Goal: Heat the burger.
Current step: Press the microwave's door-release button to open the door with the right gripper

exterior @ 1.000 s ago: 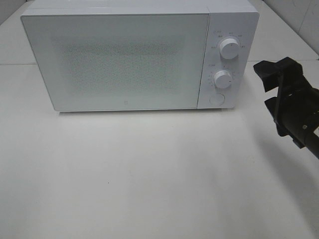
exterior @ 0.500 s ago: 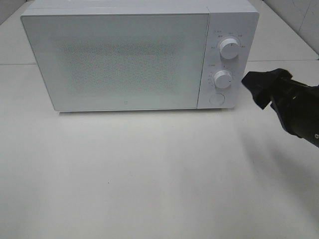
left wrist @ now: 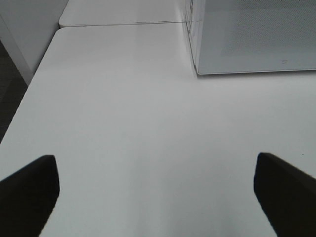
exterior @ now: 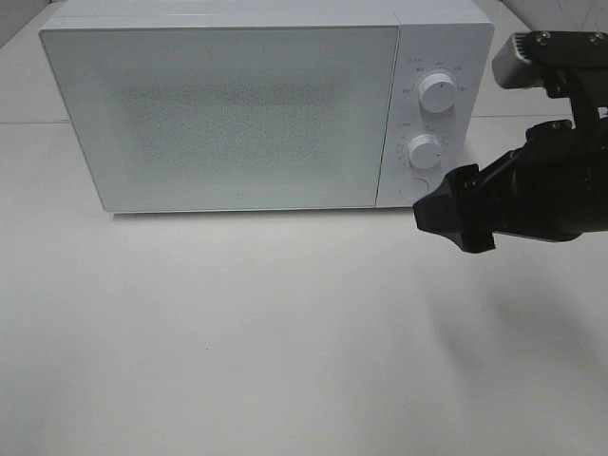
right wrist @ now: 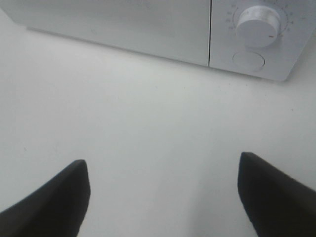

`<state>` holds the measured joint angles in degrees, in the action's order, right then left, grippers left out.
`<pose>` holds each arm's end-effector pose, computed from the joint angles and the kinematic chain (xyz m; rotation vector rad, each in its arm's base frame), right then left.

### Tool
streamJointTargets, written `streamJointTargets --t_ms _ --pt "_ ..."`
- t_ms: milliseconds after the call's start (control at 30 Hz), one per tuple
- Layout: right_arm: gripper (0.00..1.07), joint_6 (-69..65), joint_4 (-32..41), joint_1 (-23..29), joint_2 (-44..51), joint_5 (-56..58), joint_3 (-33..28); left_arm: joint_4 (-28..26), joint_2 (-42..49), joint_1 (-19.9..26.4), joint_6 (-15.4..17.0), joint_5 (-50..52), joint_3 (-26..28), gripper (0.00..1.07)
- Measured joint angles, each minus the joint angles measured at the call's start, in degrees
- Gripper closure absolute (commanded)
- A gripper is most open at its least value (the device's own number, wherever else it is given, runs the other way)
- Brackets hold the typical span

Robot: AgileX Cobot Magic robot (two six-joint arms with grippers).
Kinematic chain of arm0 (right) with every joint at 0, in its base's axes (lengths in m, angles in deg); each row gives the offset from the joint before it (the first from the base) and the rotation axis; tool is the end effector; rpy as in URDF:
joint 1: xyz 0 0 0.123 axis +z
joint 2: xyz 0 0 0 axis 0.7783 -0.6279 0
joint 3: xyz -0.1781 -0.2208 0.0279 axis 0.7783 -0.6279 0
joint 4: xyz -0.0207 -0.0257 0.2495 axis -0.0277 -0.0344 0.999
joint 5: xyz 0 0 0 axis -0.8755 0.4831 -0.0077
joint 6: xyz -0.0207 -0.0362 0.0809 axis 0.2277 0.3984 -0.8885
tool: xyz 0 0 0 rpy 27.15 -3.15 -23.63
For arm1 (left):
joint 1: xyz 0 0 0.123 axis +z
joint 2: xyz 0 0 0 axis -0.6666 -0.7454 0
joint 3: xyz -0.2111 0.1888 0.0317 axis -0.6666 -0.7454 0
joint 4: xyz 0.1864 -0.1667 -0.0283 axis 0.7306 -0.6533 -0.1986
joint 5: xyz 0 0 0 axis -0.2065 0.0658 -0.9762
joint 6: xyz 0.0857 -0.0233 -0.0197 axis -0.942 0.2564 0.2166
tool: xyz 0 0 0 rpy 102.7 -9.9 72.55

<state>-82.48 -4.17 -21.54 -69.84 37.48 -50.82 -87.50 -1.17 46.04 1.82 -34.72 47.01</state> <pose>0.1980 0.1146 0.2406 -0.5193 2.2443 0.3305 -0.0062 -0.0040 0.2798 0.0654 2.0295 0.0785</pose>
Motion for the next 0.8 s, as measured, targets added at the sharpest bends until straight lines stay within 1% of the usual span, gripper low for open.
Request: streamJointTargets --t_ms 33,67,100,133,167,200,233,267,333,367,400,433,467,500,533,567,600,633,733,800 --pt "0.33 0.0 0.0 0.0 0.0 0.0 0.0 0.0 0.0 0.0 0.0 0.0 0.0 0.02" --pt "0.32 -1.6 -3.4 0.0 0.0 4.4 1.3 0.0 0.0 0.0 0.0 0.0 0.0 0.02" --pt "0.3 -3.7 -5.5 -0.1 0.0 6.1 1.7 0.0 0.0 0.0 0.0 0.0 0.0 0.02" --pt "0.3 -3.7 -5.5 -0.1 0.0 6.1 1.7 0.0 0.0 0.0 0.0 0.0 0.0 0.02" --pt "0.28 -8.7 -9.9 -0.9 0.0 8.4 2.1 0.0 0.0 0.0 0.0 0.0 0.0 0.02" --pt "0.27 -11.1 -11.6 -1.9 0.0 9.5 2.1 0.0 0.0 0.0 0.0 0.0 0.0 0.02" --pt "0.27 -11.1 -11.6 -1.9 0.0 9.5 2.1 0.0 0.0 0.0 0.0 0.0 0.0 0.02" --pt "0.27 -14.2 -13.9 -5.1 0.0 12.3 2.1 0.0 0.0 0.0 0.0 0.0 0.0 0.02" --pt "0.27 -15.1 -14.9 -9.3 0.0 15.0 2.1 0.0 0.0 0.0 0.0 0.0 0.0 0.02" --pt "0.27 -15.1 -14.9 -9.3 0.0 15.0 2.1 0.0 0.0 0.0 0.0 0.0 0.0 0.02" --pt "0.27 -14.6 -15.3 -14.7 0.0 17.4 2.1 0.0 0.0 0.0 0.0 0.0 0.0 0.02" --pt "0.27 -14.0 -15.3 -17.4 0.0 18.4 2.1 0.0 0.0 0.0 0.0 0.0 0.0 0.02" --pt "0.27 -14.0 -15.3 -17.4 0.0 18.4 2.1 0.0 0.0 0.0 0.0 0.0 0.0 0.02" --pt "0.28 -12.6 -15.2 -21.7 0.0 20.8 2.1 0.0 0.0 0.0 0.0 0.0 0.0 0.02" --pt "0.29 -11.7 -15.2 -23.4 0.0 22.2 2.1 0.0 0.0 0.0 0.0 0.0 0.0 0.02" --pt "0.29 -11.7 -15.2 -23.4 0.0 22.2 2.1 0.0 0.0 0.0 0.0 0.0 0.0 0.02" --pt "0.29 -10.7 -15.2 -25.3 0.5 25.1 2.1 0.0 0.0 0.0 0.0 0.0 0.0 0.02" --pt "0.3 -9.7 -15.1 -25.8 1.4 28.1 2.1 0.0 0.0 0.0 0.0 0.0 0.0 0.02" --pt "0.3 -9.2 -14.9 -25.9 2.3 29.5 2.1 0.0 0.0 0.0 0.0 0.0 0.0 0.02" --pt "0.31 -8.4 -14.5 -26.1 6.1 33.1 2.1 0.0 0.0 0.0 0.0 0.0 0.0 0.02"
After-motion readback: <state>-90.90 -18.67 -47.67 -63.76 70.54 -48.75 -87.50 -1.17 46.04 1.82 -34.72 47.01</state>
